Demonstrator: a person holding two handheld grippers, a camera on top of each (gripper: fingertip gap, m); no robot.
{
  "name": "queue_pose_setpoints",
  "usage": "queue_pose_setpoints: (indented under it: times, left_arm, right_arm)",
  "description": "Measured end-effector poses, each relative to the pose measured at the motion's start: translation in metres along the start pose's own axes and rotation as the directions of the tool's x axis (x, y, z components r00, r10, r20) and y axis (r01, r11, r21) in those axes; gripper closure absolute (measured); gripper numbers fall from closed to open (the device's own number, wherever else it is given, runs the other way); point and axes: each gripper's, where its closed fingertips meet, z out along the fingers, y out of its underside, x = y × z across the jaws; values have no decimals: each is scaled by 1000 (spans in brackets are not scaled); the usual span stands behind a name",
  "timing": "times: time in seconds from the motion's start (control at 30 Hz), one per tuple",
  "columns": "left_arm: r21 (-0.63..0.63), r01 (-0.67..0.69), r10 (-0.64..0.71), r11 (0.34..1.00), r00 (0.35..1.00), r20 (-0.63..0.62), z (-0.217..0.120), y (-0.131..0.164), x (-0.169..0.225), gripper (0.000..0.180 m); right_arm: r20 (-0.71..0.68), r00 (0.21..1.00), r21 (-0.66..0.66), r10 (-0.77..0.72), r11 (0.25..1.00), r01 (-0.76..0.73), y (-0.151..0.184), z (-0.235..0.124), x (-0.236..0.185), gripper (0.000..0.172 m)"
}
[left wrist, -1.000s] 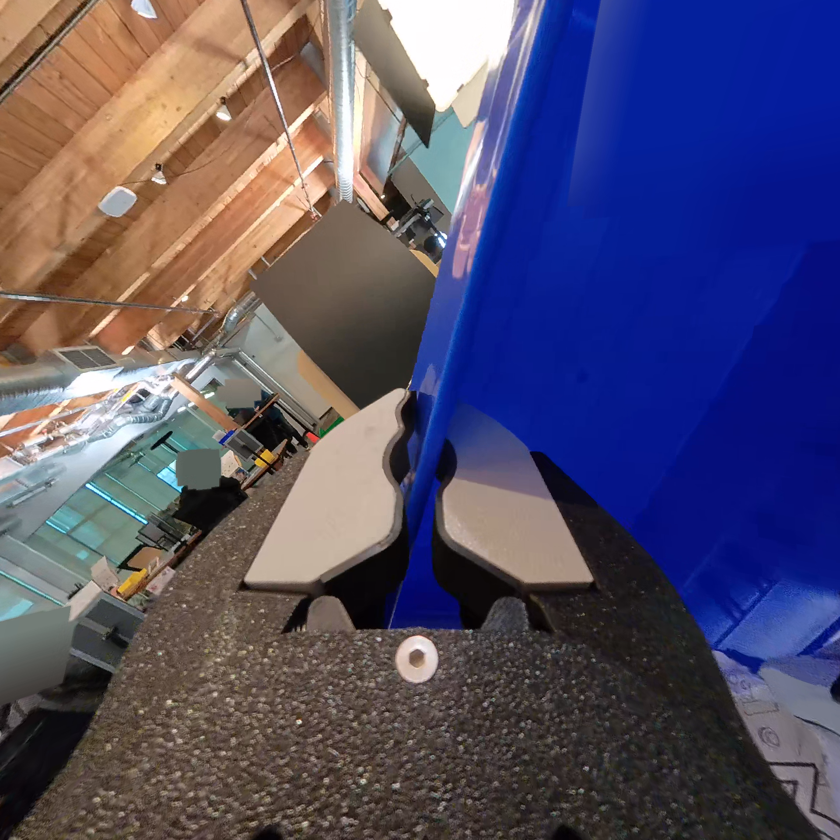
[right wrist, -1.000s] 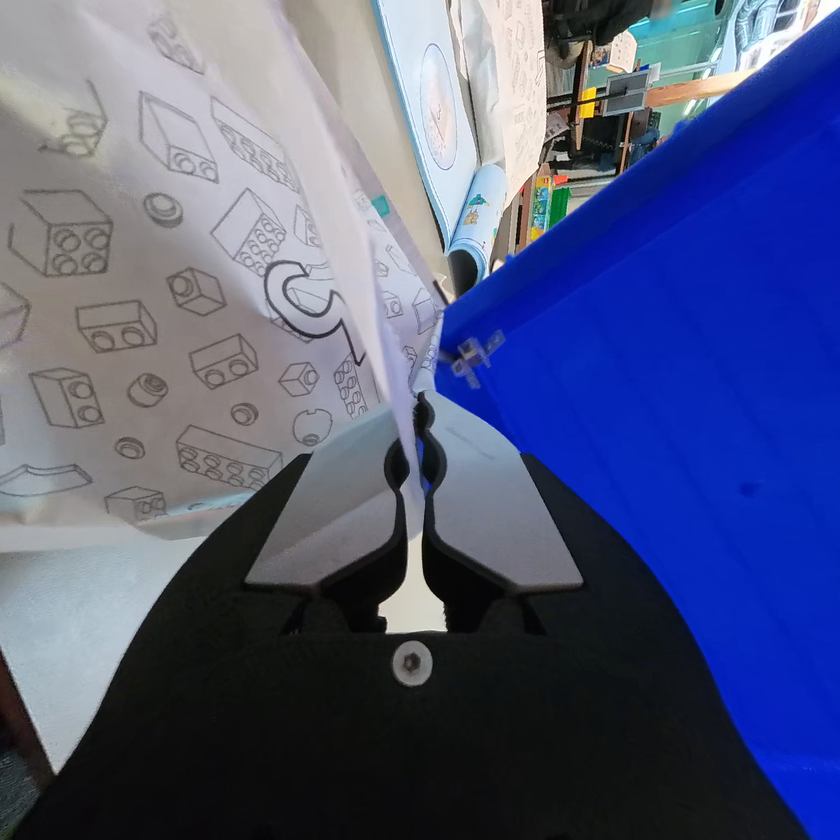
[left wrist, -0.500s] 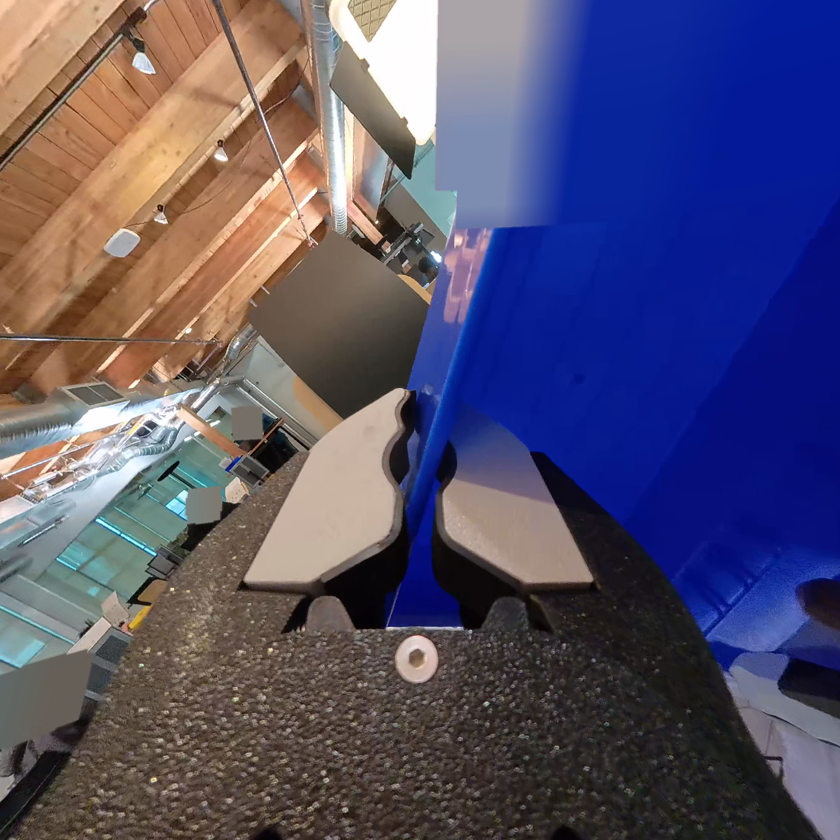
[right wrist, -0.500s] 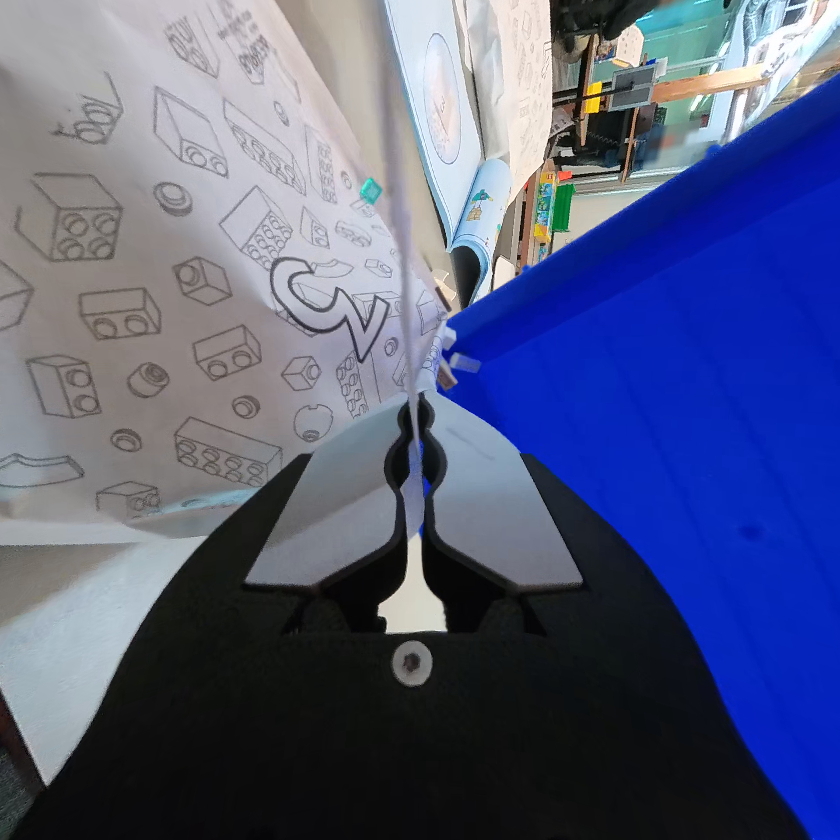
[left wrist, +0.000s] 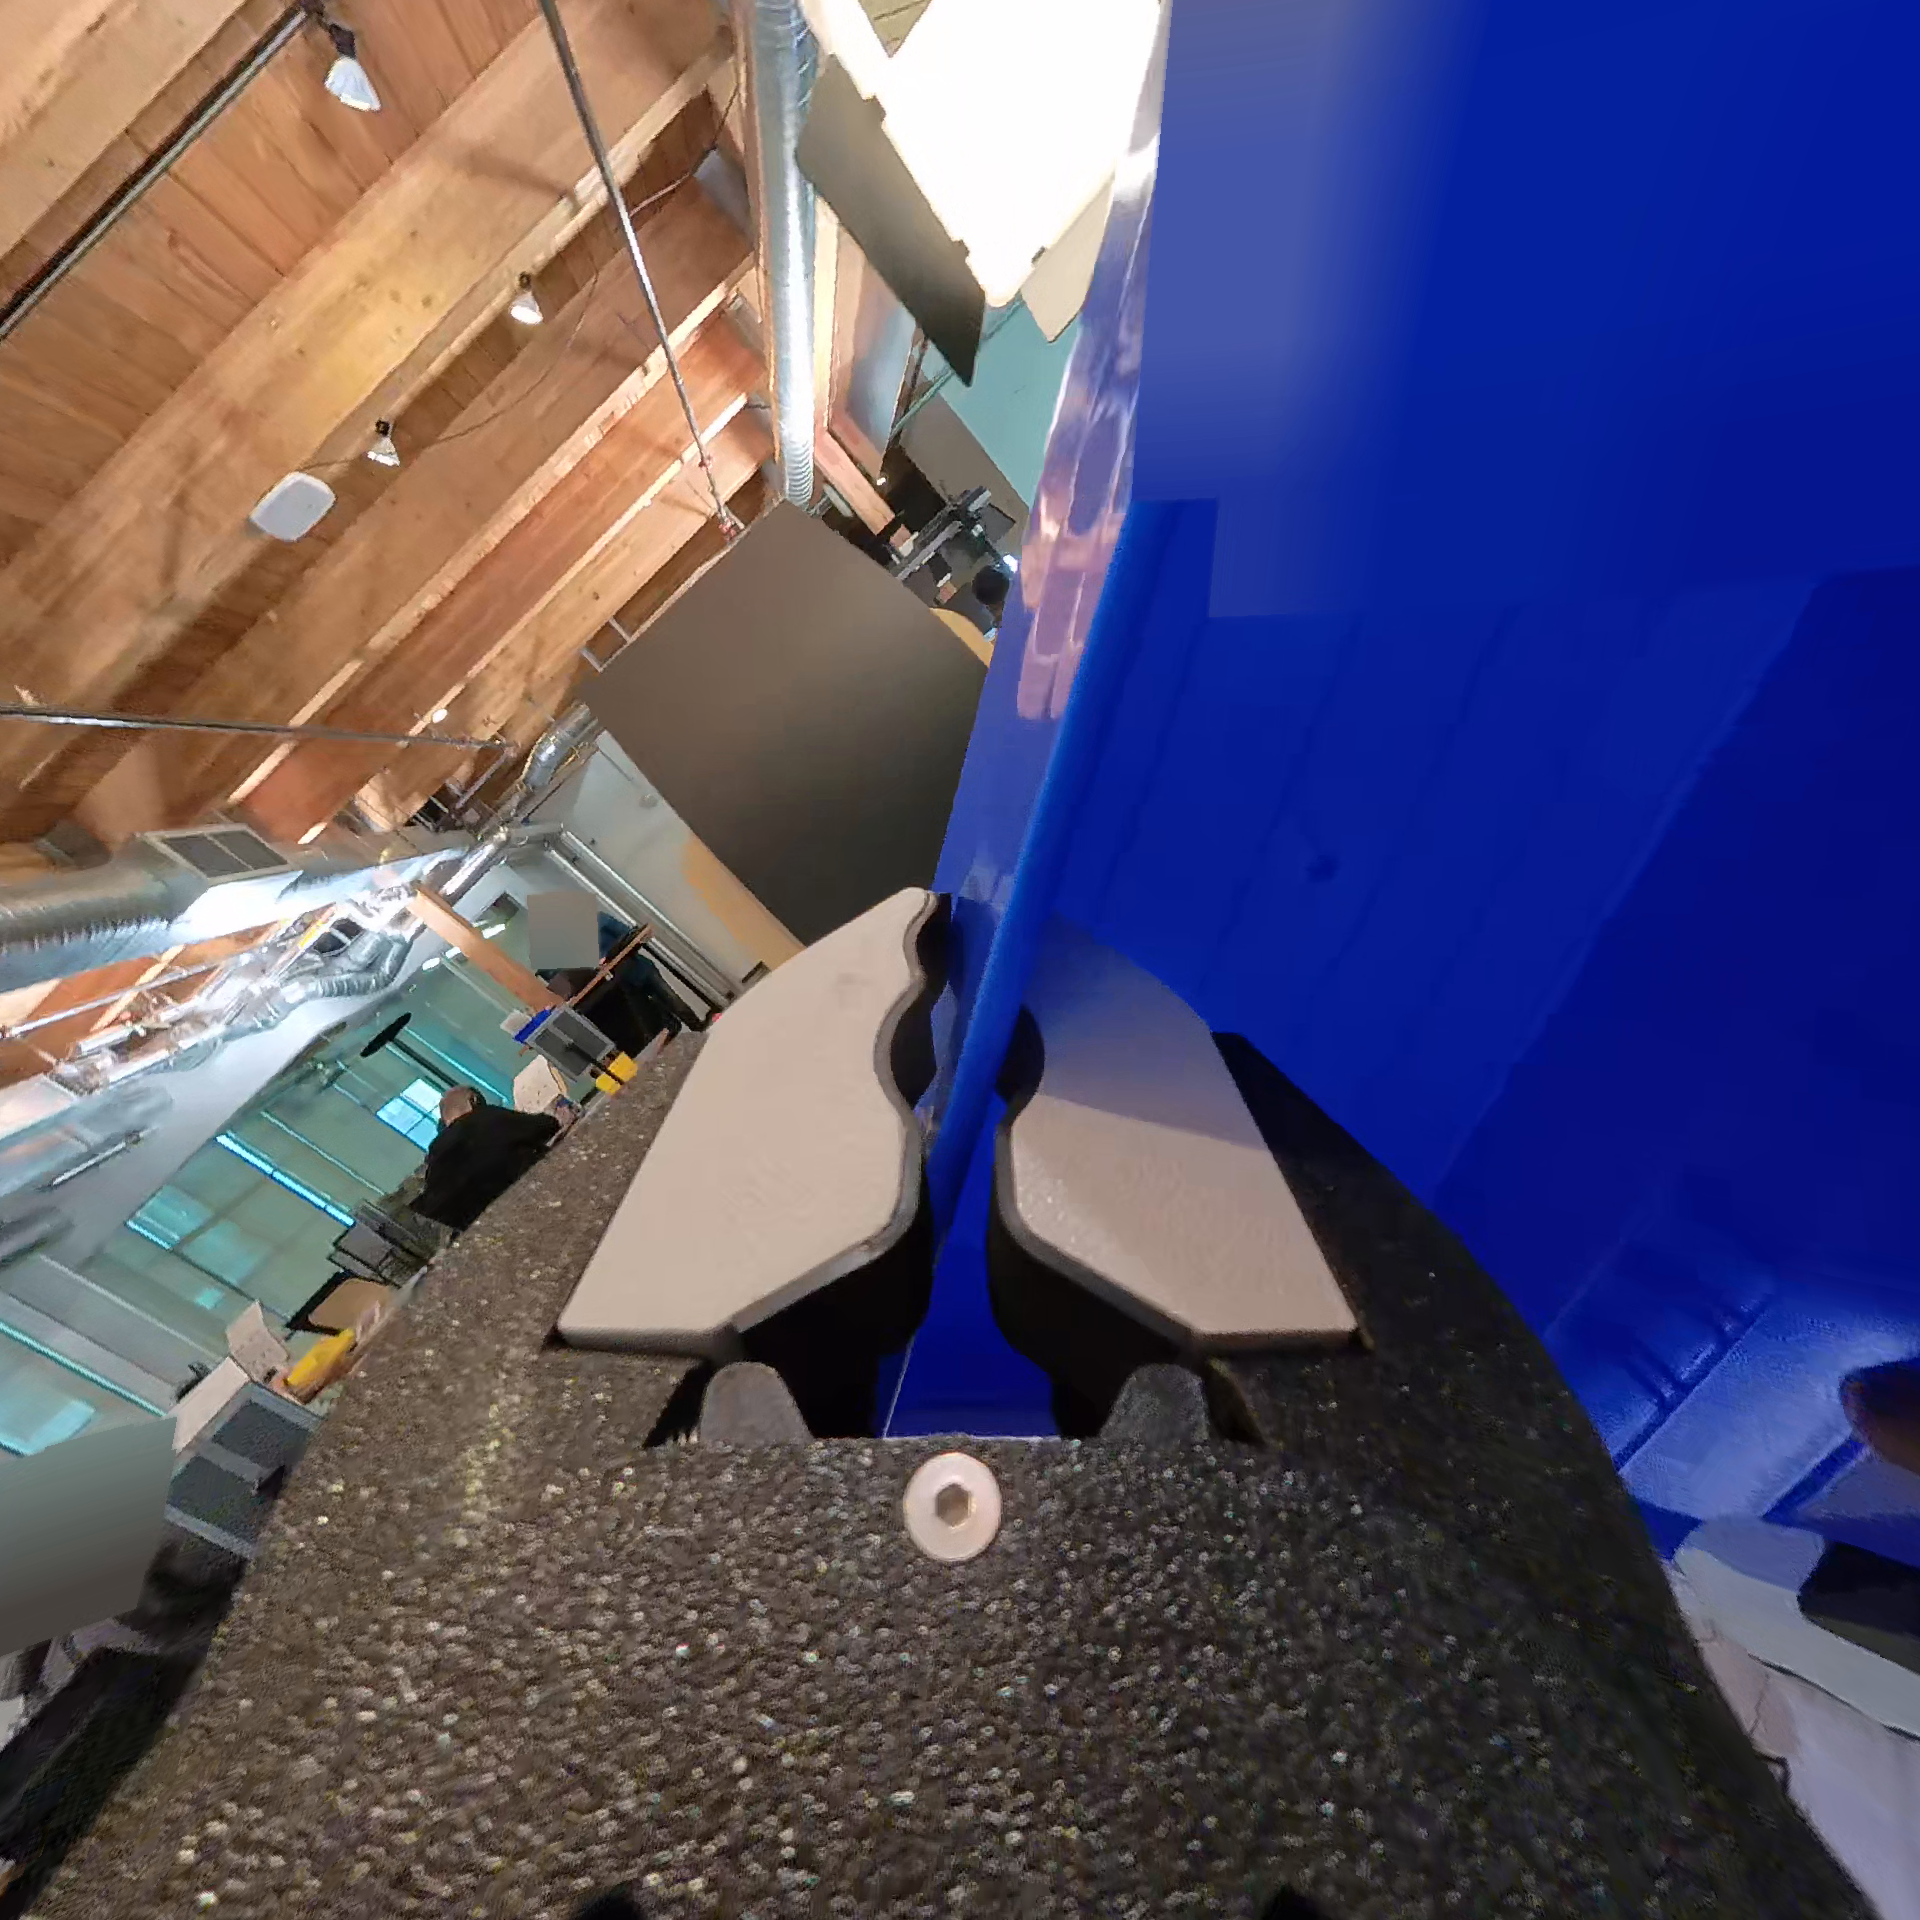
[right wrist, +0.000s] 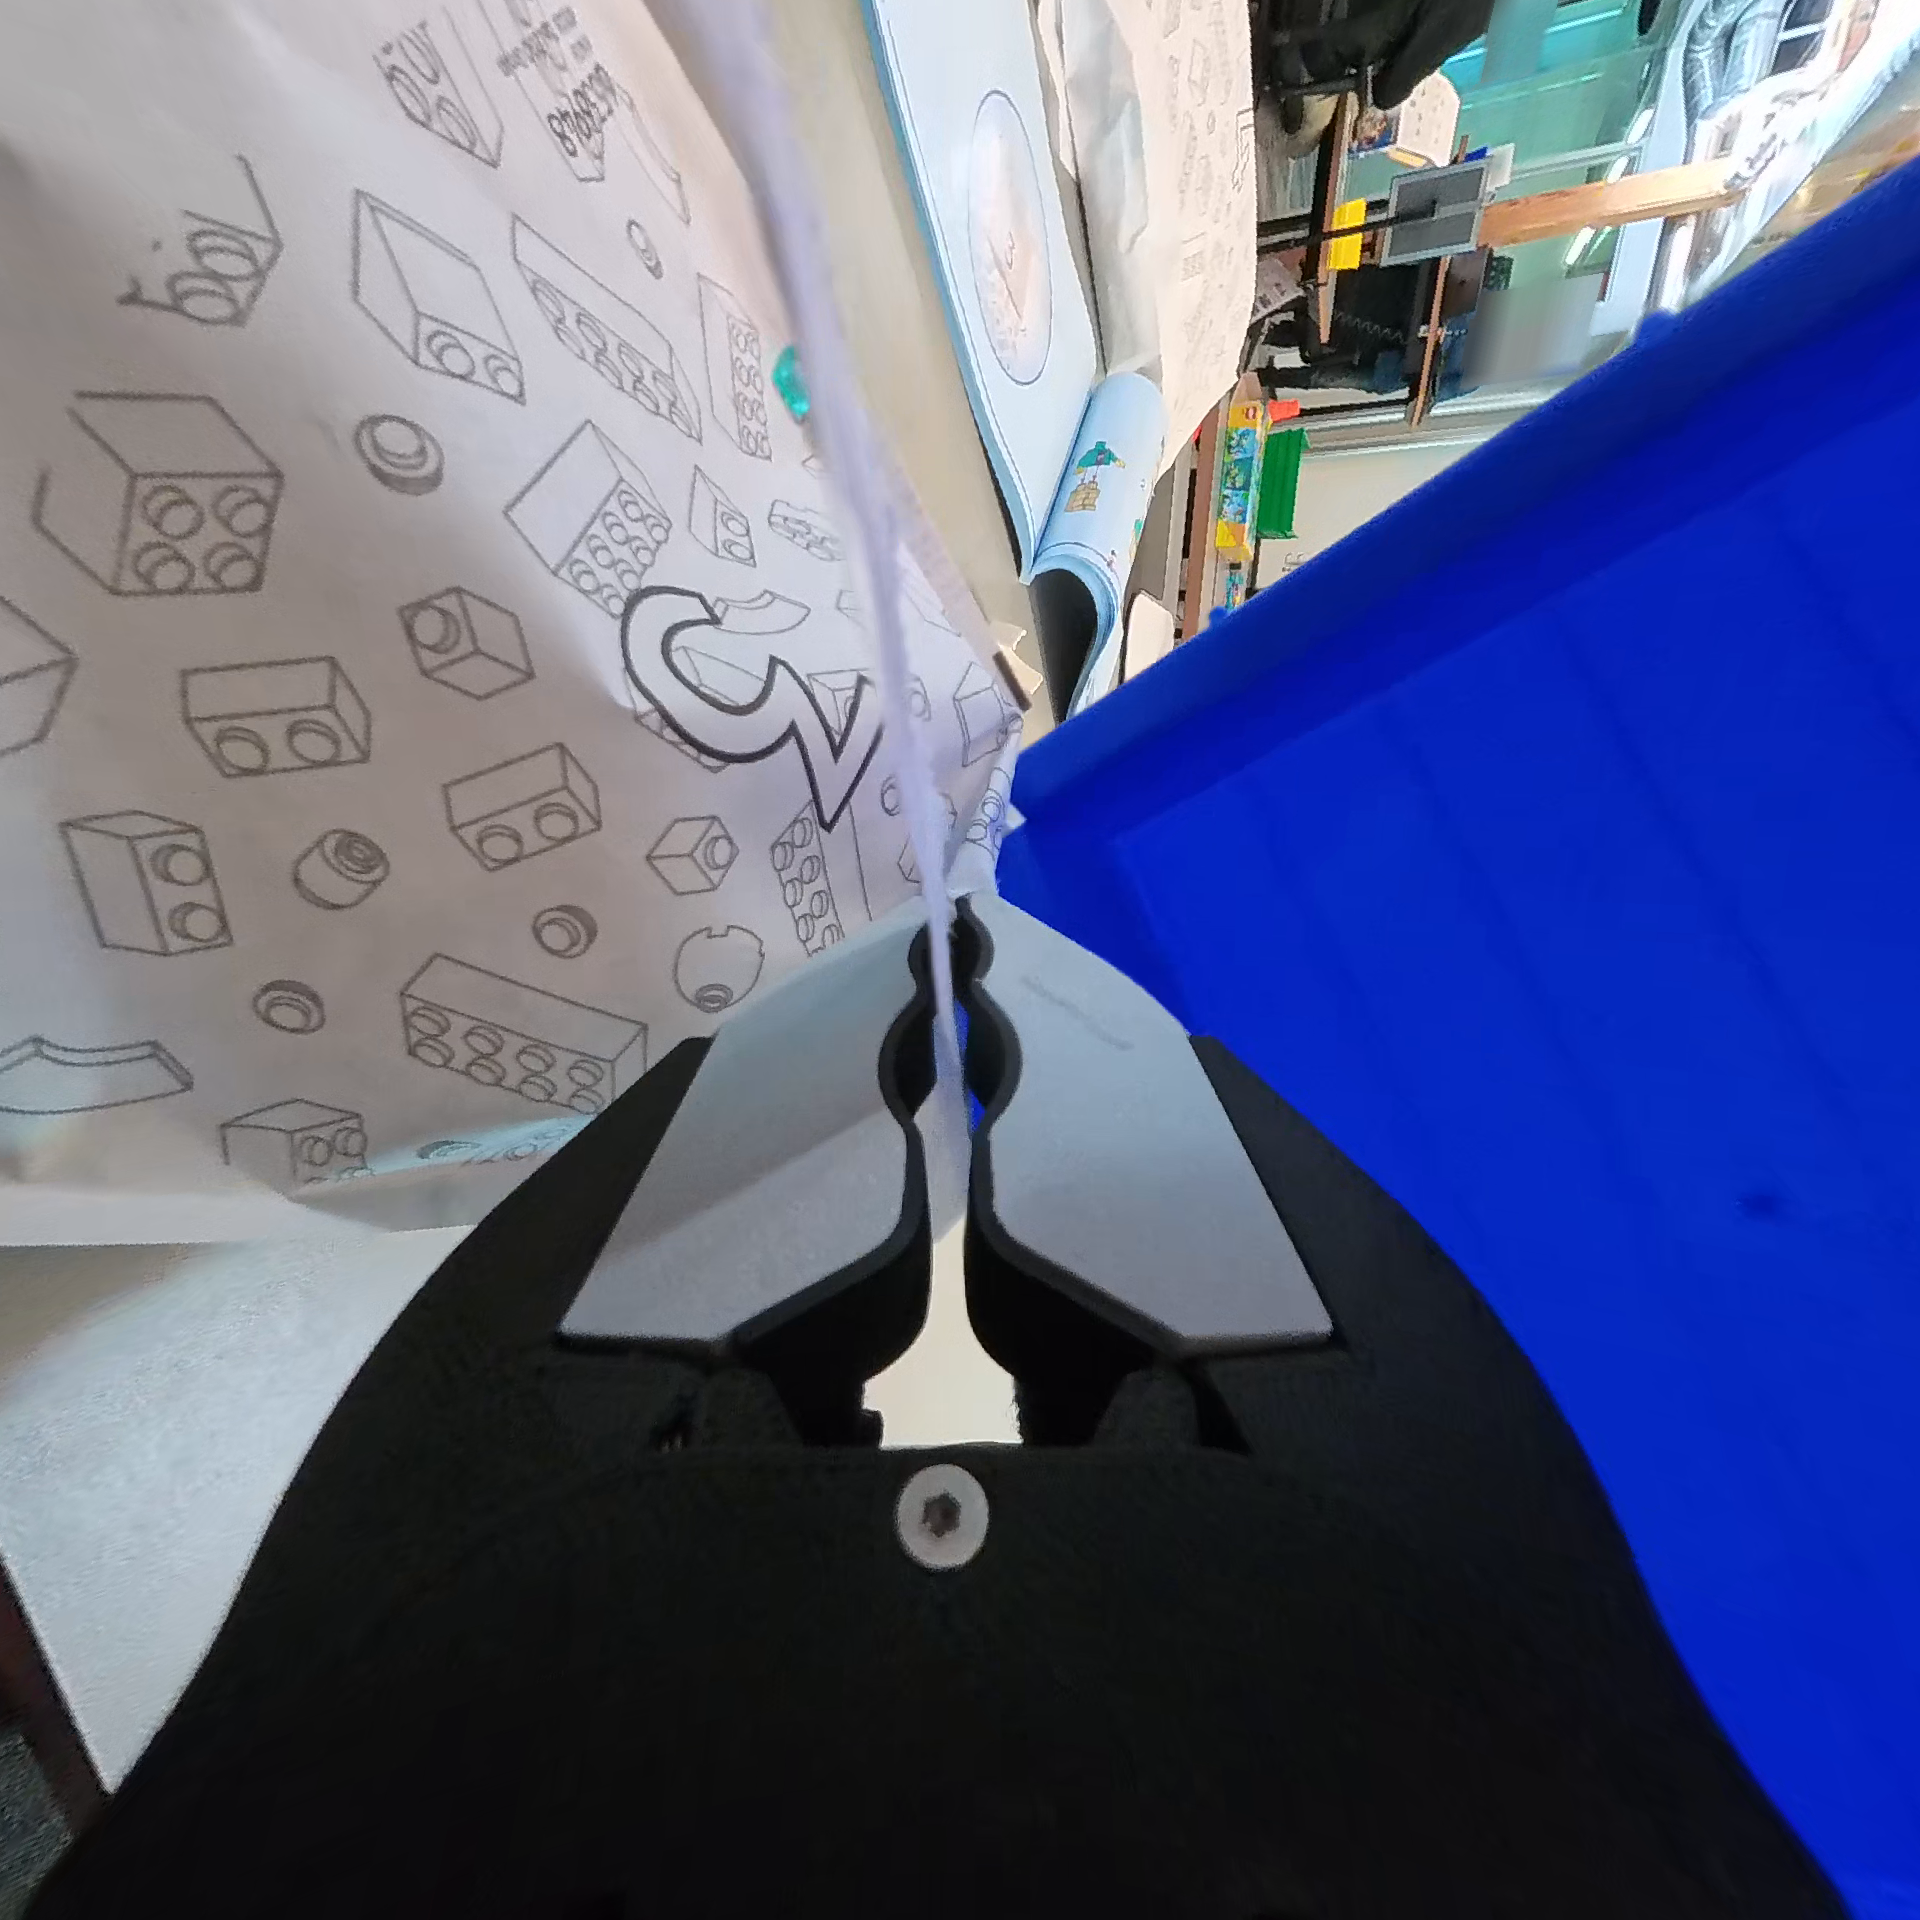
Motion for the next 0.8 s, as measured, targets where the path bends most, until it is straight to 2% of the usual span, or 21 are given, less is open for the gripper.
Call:
queue_pose_setpoints:
  times: [0.27,0.43,0.63,0.8]
  left_arm:
    - [-37,78,-76,996,996,47,9,19,-16,175]
    - [-42,158,-153,987,983,102,10,33,-44,174]
    - [-65,293,-287,954,953,93,16,62,-67,174]
    - [-92,340,-330,936,937,113,20,89,-79,175]
  right_arm:
    - [-7,1000,4,4,1000,-4,-1,1,1,171]
    - [-23,1000,10,8,1000,-8,1,2,4,171]
    - [-51,999,44,-7,999,9,1,-1,8,171]
    - [-101,993,77,-59,995,67,2,-5,13,172]
